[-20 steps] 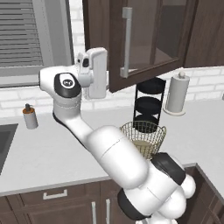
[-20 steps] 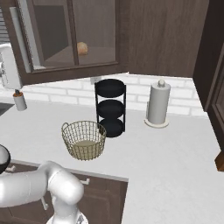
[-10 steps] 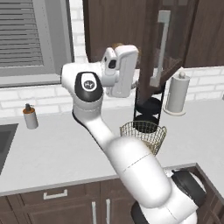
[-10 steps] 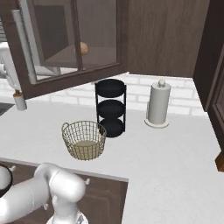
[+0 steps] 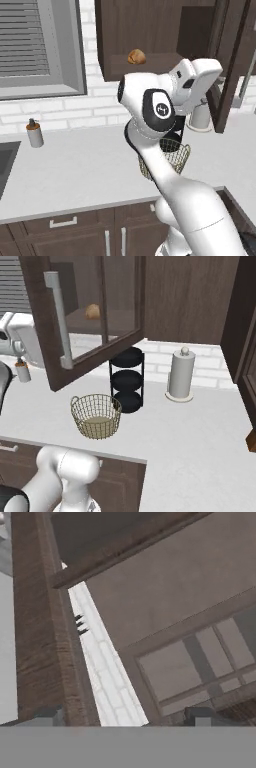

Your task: Open the cabinet, pick up the bread from the cabinet and place it in the basket. Then move the basket to the dining counter.

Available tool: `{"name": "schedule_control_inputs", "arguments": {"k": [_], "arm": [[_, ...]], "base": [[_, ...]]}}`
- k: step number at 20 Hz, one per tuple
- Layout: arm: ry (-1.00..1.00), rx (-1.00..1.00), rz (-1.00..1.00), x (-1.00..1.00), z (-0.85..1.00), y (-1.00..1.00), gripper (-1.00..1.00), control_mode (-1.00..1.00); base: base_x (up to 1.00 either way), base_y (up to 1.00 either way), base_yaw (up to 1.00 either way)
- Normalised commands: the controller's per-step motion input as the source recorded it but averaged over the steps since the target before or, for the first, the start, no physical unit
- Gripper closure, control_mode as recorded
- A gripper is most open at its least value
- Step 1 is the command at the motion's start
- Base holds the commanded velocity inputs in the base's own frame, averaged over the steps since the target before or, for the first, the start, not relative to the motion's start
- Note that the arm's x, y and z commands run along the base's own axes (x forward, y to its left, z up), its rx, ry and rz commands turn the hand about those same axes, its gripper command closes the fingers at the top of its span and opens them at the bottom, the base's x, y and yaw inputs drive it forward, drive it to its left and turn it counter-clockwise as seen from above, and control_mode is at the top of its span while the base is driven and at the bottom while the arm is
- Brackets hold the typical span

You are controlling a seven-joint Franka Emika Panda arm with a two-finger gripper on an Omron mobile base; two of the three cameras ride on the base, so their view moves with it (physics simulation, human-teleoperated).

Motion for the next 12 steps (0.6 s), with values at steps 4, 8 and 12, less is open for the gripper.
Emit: {"name": "schedule_control_inputs", "arguments": {"k": [4, 8, 12], "arm": [[-0.13, 0.09, 0.16, -0.42, 0.01, -1.00, -1.00, -1.00], [-0.01, 0.10, 0.26, 0.08, -0.12, -1.00, -1.00, -1.00], [0.00, 0.06, 0.25, 0.16, -0.01, -0.99, -1.00, -1.00]], "base": [[0.00, 0.00, 0.00], [0.00, 0.00, 0.00], [0.00, 0.00, 0.00]]}}
